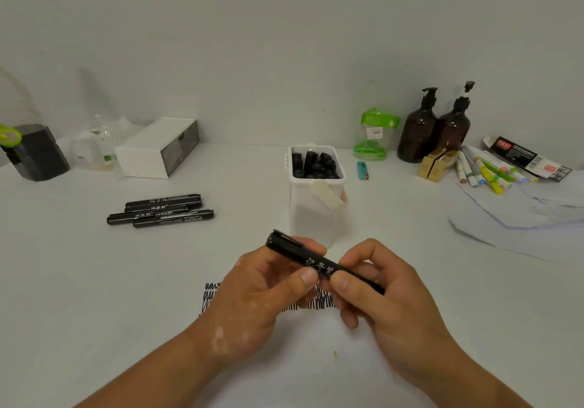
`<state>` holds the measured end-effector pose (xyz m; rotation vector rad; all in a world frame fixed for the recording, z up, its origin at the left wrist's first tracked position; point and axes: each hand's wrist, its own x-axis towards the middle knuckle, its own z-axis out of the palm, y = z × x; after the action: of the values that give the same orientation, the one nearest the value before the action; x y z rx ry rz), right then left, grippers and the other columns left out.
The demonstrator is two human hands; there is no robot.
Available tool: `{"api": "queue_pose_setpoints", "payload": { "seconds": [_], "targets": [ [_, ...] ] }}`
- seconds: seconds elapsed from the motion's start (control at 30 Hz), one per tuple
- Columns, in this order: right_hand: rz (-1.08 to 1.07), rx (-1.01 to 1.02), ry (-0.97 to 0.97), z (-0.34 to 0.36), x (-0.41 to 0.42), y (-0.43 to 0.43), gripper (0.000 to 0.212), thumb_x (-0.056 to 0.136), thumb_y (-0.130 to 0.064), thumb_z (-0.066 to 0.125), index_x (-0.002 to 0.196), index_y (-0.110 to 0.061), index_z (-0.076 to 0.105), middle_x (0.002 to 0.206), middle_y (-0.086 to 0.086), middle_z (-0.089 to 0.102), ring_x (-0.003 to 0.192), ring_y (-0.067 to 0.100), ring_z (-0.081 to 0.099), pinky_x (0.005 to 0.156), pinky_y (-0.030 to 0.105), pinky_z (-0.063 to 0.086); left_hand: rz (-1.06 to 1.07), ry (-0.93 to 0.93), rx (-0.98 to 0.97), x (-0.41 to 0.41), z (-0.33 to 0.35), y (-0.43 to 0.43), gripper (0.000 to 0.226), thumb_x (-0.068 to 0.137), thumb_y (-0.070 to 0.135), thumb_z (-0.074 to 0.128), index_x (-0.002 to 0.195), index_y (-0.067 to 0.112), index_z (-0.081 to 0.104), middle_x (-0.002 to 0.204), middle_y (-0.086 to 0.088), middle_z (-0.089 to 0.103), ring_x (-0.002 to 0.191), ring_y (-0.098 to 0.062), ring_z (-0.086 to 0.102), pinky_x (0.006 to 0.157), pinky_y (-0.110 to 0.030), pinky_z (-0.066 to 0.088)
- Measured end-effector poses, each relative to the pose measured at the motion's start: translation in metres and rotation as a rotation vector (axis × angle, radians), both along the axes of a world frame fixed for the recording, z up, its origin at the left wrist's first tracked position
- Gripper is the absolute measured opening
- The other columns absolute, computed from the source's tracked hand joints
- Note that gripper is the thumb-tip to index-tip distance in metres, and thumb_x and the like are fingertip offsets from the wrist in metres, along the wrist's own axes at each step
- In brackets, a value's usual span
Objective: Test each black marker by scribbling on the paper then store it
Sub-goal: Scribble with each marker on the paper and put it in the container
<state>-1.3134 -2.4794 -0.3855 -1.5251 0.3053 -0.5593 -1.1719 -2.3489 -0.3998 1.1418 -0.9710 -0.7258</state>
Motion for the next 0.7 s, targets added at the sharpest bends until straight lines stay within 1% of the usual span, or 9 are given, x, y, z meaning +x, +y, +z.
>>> {"api": "queue_pose_setpoints", "payload": {
  "seconds": [0.13,0.2,0.27,0.33,0.37,0.43,0.53,0.6,0.7],
  "targets": [
    [-0.089,-0.18,0.029,0.0,0.0,0.0,0.007,0.074,-0.025,0.079,0.08,-0.028,0.077,0.092,0.0,0.079,0.077,0.017,0.074,0.07,0.026,0.058,0.076,-0.104,-0.003,0.004,0.004,0.002,0.024,0.088,0.033,0.064,0.11,0.022,0.069,0.11,-0.004,0.073,0.097,-0.018,0.069,0.079,-0.025,0.053],
    [-0.138,-0.269,0.053,0.0,-0.001,-0.002,0.008,0.076,-0.025,0.078,0.082,-0.032,0.077,0.093,-0.004,0.078,0.083,0.016,0.073,0.077,0.023,0.056,0.081,-0.087,-0.023,0.006,0.006,0.003,0.02,0.09,0.029,0.063,0.108,0.021,0.068,0.105,-0.008,0.075,0.096,-0.021,0.071,0.08,-0.023,0.053],
    [-0.176,-0.29,0.037,0.001,-0.002,-0.002,0.012,0.075,-0.026,0.077,0.085,-0.033,0.076,0.084,-0.003,0.076,0.077,0.015,0.07,0.073,0.018,0.053,0.136,-0.159,0.012,0.006,0.007,0.004,0.02,0.086,0.036,0.064,0.103,0.026,0.069,0.092,-0.005,0.075,0.085,-0.015,0.071,0.074,-0.019,0.053],
    [-0.151,-0.221,-0.014,0.004,-0.002,0.0,0.019,0.076,-0.022,0.075,0.091,-0.033,0.075,0.077,0.002,0.073,0.069,0.012,0.067,0.065,0.017,0.052,0.191,-0.289,0.079,0.006,0.006,0.005,0.022,0.084,0.043,0.064,0.101,0.031,0.07,0.084,0.0,0.071,0.069,-0.01,0.064,0.062,-0.021,0.051],
    [-0.126,-0.195,-0.029,0.004,-0.002,0.001,0.021,0.077,-0.02,0.074,0.094,-0.034,0.074,0.075,0.003,0.072,0.065,0.01,0.065,0.062,0.017,0.051,0.218,-0.384,0.113,0.006,0.006,0.006,0.022,0.085,0.045,0.065,0.102,0.034,0.07,0.084,0.004,0.07,0.068,-0.01,0.063,0.06,-0.023,0.05],
    [-0.091,-0.182,-0.033,0.005,-0.002,0.002,0.024,0.08,-0.021,0.072,0.098,-0.036,0.072,0.072,0.002,0.07,0.062,0.008,0.063,0.059,0.018,0.05,0.279,-0.618,0.156,0.007,0.004,0.008,0.02,0.087,0.045,0.066,0.105,0.038,0.07,0.089,0.012,0.07,0.077,-0.013,0.065,0.067,-0.022,0.051],
    [-0.112,-0.232,-0.004,0.004,-0.003,0.004,0.021,0.083,-0.023,0.074,0.098,-0.038,0.071,0.069,-0.002,0.07,0.059,0.007,0.062,0.058,0.018,0.05,0.294,-0.856,0.142,0.006,0.006,0.009,0.018,0.089,0.041,0.066,0.106,0.036,0.071,0.086,0.019,0.065,0.081,-0.005,0.062,0.07,-0.015,0.045],
    [-0.143,-0.294,0.022,0.004,-0.004,0.003,0.024,0.088,-0.015,0.077,0.094,-0.038,0.071,0.068,-0.002,0.071,0.057,0.008,0.061,0.057,0.02,0.05,0.287,-0.911,0.145,0.006,0.007,0.008,0.018,0.089,0.041,0.065,0.105,0.035,0.07,0.083,0.02,0.063,0.079,-0.002,0.059,0.069,-0.01,0.04],
    [-0.226,-0.376,0.005,0.012,-0.007,-0.004,0.027,0.086,-0.008,0.076,0.091,-0.035,0.073,0.069,0.0,0.071,0.056,0.008,0.062,0.055,0.018,0.05,0.308,-0.851,0.187,0.011,0.005,0.009,0.013,0.088,0.04,0.07,0.099,0.034,0.071,0.083,0.018,0.065,0.08,-0.005,0.06,0.067,-0.009,0.041]
  ]
}}
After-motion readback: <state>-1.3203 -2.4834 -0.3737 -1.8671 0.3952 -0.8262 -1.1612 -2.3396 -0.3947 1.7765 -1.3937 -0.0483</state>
